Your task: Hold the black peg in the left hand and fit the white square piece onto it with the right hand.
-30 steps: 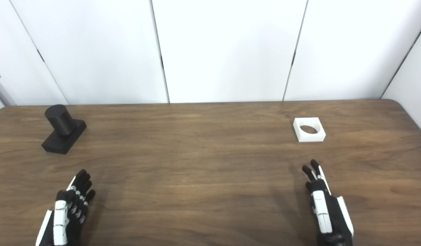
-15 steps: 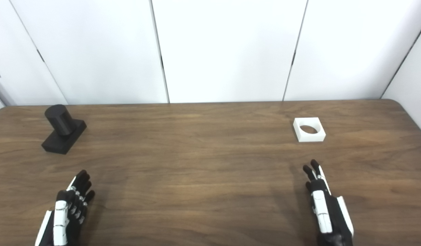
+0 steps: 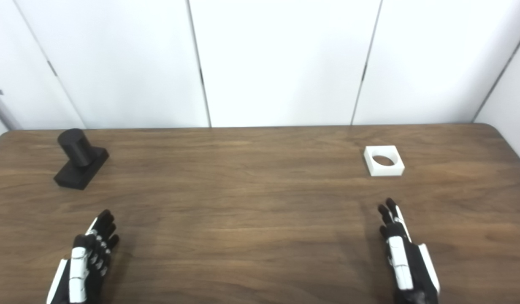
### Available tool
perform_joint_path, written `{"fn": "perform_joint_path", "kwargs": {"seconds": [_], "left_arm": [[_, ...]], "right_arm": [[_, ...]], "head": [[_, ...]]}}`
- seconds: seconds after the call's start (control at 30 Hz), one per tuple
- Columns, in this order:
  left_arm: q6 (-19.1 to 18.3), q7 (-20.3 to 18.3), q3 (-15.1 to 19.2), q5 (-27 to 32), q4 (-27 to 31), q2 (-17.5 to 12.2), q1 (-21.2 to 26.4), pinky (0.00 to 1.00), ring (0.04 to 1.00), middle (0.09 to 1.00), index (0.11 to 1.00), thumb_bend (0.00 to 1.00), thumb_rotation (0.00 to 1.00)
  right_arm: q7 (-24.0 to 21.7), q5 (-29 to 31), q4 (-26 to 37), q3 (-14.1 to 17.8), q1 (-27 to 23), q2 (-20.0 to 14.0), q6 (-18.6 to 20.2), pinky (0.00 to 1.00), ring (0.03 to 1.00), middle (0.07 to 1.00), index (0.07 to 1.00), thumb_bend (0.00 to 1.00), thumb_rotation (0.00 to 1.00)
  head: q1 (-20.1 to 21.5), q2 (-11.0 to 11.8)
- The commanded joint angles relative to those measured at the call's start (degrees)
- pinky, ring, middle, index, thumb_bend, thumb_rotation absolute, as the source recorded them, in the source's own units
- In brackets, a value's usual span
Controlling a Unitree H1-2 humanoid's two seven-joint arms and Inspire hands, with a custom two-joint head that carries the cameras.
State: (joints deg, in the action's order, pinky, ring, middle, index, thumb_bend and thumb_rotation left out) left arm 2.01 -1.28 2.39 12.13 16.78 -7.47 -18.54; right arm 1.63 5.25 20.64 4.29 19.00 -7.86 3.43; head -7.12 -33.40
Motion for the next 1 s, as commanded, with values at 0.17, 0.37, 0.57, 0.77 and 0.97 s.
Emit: {"fn": "perform_joint_path", "kwargs": {"seconds": [0.17,0.37,0.57,0.77,0.97], "left_arm": [[0.74,1.86,-2.01,-3.57,0.95,3.86,-0.61,0.97,0.964,0.954,0.913,0.62,0.94],[1.96,3.04,-3.90,-4.72,-0.35,4.67,-0.35,0.98,0.970,0.959,0.922,0.60,0.92],[2.48,4.20,-5.13,-5.73,-1.00,4.93,-0.25,0.98,0.970,0.961,0.920,0.58,0.93],[2.19,4.99,-6.00,-6.29,-1.27,4.69,-0.15,0.99,0.974,0.966,0.921,0.61,0.94],[2.91,5.16,-6.83,-7.41,-1.85,4.29,-0.10,1.00,0.982,0.973,0.936,0.61,0.96]], "right_arm": [[-1.88,2.95,-1.41,1.64,0.22,-0.20,-2.55,1.00,1.000,0.999,1.000,0.52,1.00],[-3.21,3.57,-2.96,2.45,-0.36,-0.96,-3.95,1.00,1.000,0.998,1.000,0.59,1.00],[-1.45,2.06,-2.34,3.20,-0.04,0.27,-2.59,1.00,0.983,0.941,0.972,0.59,1.00],[-1.61,2.16,-2.77,3.25,-0.03,0.23,-2.91,1.00,0.983,0.940,0.968,0.62,1.00],[-1.61,2.48,-2.64,3.30,-0.02,0.32,-2.39,1.00,0.994,0.941,0.958,0.63,1.00]], "head": [[-6.72,2.17],[-10.58,3.99],[-11.79,4.89],[-11.56,5.30],[-11.86,5.60]]}}
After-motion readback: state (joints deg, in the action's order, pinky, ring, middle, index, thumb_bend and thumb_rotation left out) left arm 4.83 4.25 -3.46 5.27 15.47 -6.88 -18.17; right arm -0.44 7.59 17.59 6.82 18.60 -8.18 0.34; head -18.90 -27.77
